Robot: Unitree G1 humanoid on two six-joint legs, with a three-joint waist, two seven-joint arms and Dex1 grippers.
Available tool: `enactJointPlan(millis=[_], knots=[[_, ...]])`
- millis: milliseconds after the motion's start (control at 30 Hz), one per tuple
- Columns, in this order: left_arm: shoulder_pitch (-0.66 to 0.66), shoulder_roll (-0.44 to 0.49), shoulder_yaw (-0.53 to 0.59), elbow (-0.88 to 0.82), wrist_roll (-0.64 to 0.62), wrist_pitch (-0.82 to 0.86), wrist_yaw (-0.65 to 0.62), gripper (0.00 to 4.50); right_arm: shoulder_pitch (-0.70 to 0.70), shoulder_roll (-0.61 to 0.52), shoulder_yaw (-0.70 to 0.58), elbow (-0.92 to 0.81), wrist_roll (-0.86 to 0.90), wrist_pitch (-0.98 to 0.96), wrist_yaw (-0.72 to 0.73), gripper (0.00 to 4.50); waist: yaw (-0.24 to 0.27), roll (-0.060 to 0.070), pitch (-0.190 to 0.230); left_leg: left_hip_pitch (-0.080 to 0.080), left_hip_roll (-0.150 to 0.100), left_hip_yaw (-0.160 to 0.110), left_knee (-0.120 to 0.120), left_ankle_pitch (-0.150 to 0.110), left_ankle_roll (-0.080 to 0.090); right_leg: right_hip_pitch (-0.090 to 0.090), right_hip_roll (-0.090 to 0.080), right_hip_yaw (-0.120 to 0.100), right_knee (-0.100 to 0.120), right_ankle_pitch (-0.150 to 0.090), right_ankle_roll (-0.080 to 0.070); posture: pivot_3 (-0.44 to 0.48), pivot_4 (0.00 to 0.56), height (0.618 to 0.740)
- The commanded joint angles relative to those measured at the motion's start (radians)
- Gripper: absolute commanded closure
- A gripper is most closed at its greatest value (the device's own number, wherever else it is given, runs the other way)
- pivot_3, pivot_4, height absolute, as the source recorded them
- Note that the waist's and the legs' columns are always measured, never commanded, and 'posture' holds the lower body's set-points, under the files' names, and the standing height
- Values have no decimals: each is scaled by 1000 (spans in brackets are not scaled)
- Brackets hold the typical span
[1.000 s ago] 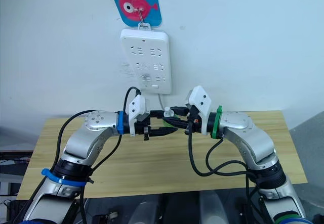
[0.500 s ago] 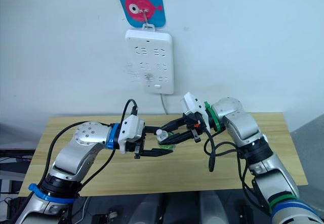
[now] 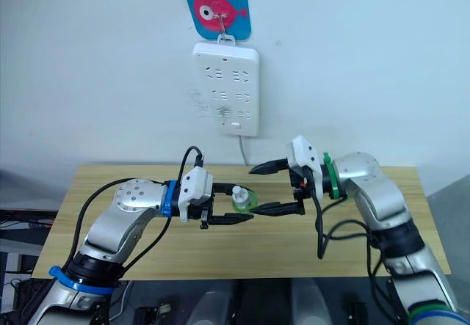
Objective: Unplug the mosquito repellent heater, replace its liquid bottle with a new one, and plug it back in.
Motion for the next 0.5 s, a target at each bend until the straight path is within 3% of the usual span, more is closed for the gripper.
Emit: enactJointPlan(millis=[33,200,467,500], knots=[[-18,-12,24,15,12,-28,39,2258,42,9,-44,-157,9,71,-151,109,-4,0,0,0,0,0,0,0,0,0,0,0,1,0,0,16,229,740],[-48,-27,18,61,28,-32,69,2258,87,94,-36,-284,-14,179,-397,109,-6,0,-1,1,1,0,0,0,-1,0,0,0,3,0,0,-6,233,740],[-81,-44,8,76,30,-29,69,2258,113,140,12,-292,-21,209,-493,109,-9,0,-1,0,0,0,0,0,-1,0,0,0,1,0,0,-13,236,740],[-82,-45,7,74,29,-28,68,2258,114,138,17,-289,-23,206,-494,269,-11,0,-1,0,0,0,0,0,-1,0,0,0,1,0,0,-11,237,740]])
